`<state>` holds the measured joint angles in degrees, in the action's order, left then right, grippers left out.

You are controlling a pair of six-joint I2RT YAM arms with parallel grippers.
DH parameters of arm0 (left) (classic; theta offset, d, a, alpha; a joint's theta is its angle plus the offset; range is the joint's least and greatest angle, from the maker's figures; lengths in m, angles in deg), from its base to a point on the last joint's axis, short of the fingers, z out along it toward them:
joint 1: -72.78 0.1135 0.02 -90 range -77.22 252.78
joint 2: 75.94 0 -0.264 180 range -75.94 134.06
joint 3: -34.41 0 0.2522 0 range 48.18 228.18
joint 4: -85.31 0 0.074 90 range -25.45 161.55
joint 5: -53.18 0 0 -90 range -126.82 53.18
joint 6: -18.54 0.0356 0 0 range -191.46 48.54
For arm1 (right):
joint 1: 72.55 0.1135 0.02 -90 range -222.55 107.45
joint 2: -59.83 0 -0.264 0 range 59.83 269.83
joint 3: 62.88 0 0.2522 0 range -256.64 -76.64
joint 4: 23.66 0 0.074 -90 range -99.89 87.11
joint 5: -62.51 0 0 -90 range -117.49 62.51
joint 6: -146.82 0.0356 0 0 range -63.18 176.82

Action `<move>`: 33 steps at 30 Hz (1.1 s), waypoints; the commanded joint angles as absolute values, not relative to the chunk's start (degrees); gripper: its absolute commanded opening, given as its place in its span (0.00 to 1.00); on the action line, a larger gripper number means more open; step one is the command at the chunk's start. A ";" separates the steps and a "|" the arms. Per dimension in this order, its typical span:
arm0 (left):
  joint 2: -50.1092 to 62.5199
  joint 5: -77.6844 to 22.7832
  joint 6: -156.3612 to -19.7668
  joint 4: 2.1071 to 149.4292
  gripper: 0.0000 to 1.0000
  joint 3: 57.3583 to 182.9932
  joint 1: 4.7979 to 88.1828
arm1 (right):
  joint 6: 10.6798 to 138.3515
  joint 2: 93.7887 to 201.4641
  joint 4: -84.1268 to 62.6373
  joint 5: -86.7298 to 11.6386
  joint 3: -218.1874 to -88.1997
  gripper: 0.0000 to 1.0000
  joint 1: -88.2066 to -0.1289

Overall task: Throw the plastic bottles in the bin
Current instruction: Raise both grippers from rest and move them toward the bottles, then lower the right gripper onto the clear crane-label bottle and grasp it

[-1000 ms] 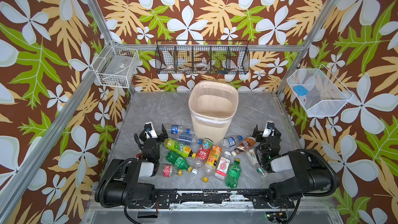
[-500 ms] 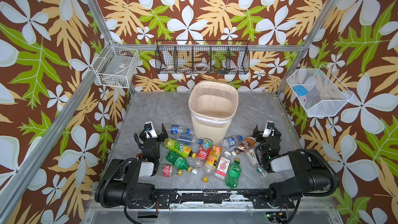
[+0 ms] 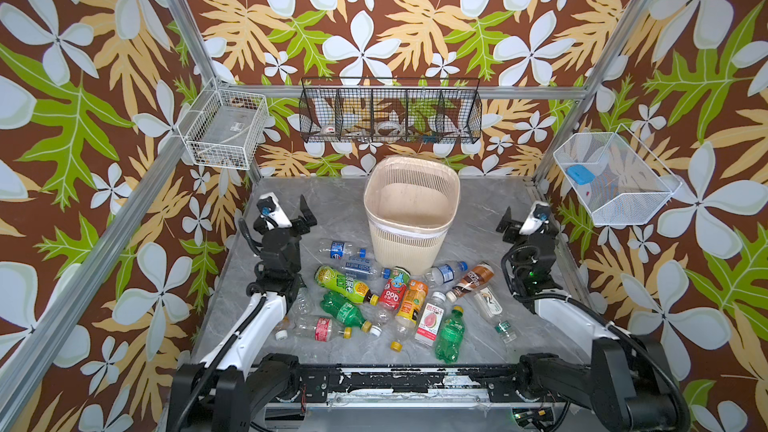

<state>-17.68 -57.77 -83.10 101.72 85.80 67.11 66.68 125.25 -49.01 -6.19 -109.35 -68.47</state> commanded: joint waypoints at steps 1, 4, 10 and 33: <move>-23.51 -56.56 -86.81 78.46 1.00 88.24 67.15 | 75.91 120.81 -24.26 -13.83 -114.40 1.00 -68.77; -32.53 -58.15 -88.39 74.18 1.00 82.64 67.15 | 79.29 113.94 -17.49 -21.17 -112.83 1.00 -68.77; -46.29 -56.04 -90.01 74.33 1.00 75.77 67.15 | 83.35 105.38 5.69 -23.45 -111.91 0.97 -65.46; -43.67 -54.74 -90.28 71.46 1.00 77.82 67.15 | 104.80 106.43 35.79 -11.40 -113.67 0.91 -40.09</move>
